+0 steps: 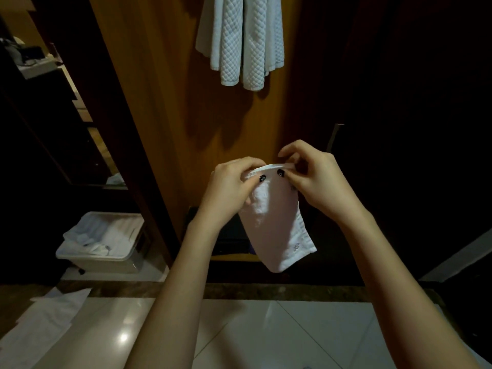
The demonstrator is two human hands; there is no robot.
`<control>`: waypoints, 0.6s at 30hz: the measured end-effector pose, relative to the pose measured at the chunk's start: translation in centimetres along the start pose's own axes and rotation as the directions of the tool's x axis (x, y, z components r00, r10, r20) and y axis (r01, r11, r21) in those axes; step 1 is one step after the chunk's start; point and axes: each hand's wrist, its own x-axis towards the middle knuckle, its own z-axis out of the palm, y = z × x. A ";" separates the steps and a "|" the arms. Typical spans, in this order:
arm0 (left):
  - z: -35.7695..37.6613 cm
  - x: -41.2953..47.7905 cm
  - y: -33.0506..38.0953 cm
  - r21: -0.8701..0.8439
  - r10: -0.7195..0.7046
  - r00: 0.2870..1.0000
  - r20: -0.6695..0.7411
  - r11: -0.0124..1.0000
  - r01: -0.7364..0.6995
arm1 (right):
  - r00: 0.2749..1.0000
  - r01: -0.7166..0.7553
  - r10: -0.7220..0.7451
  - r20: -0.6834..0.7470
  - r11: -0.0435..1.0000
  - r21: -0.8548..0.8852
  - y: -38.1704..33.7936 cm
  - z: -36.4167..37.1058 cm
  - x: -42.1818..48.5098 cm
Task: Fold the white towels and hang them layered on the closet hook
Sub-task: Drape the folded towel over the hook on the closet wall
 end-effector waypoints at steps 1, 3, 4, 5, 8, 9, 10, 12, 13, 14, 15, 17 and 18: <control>0.1 0.0 0.1 -0.077 -0.032 0.999 0.041 0.996 0.035 | 1.000 0.005 -0.005 0.017 1.000 0.000 0.0 -0.1 0.0; 0.4 0.0 0.6 -0.191 -0.057 0.994 0.091 0.979 0.074 | 0.999 0.024 -0.024 0.043 1.000 0.001 -0.1 -0.2 0.0; 0.6 0.0 0.7 -0.207 -0.038 0.995 0.093 0.977 0.056 | 0.998 0.034 -0.035 0.048 0.999 0.007 -0.1 -0.2 -0.1; 0.7 0.0 0.9 -0.194 -0.008 0.996 0.086 0.981 0.024 | 0.998 0.039 -0.039 0.045 0.999 0.013 -0.2 -0.2 -0.2; 0.7 -0.1 1.2 -0.163 -0.012 0.999 0.049 0.986 0.020 | 1.000 -0.009 0.009 0.007 1.000 0.026 0.0 0.0 -0.4; 0.6 -0.1 1.3 -0.157 -0.029 0.999 0.038 0.987 0.035 | 0.999 -0.039 0.040 -0.018 0.999 0.020 0.1 0.0 -0.5; 0.5 -0.1 1.3 -0.131 -0.038 0.999 0.027 0.990 0.042 | 0.996 -0.070 0.071 -0.045 0.997 0.019 0.2 0.1 -0.6; 0.3 -0.3 1.3 0.023 -0.016 1.000 0.008 1.000 0.016 | 0.989 -0.125 0.129 -0.079 0.991 0.054 0.3 0.4 -0.9; 0.2 -0.4 1.3 0.094 0.002 1.000 0.002 0.996 -0.002 | 0.985 -0.147 0.153 -0.075 0.986 0.079 0.3 0.5 -1.1; 0.1 -0.6 1.3 0.127 0.017 1.000 0.001 0.992 -0.017 | 0.983 -0.164 0.170 -0.062 0.982 0.091 0.3 0.7 -1.3; 0.0 -0.7 1.2 0.130 0.029 1.000 0.003 0.991 -0.029 | 0.983 -0.173 0.176 -0.043 0.982 0.080 0.3 0.8 -1.4; -0.1 -1.0 1.0 0.130 0.041 0.999 0.021 0.991 -0.043 | 0.987 -0.158 0.158 0.008 0.987 0.032 0.3 0.9 -1.4; -0.2 -1.1 0.9 0.143 0.040 0.998 0.037 0.989 -0.045 | 0.990 -0.131 0.130 0.052 0.991 0.000 0.3 0.9 -1.4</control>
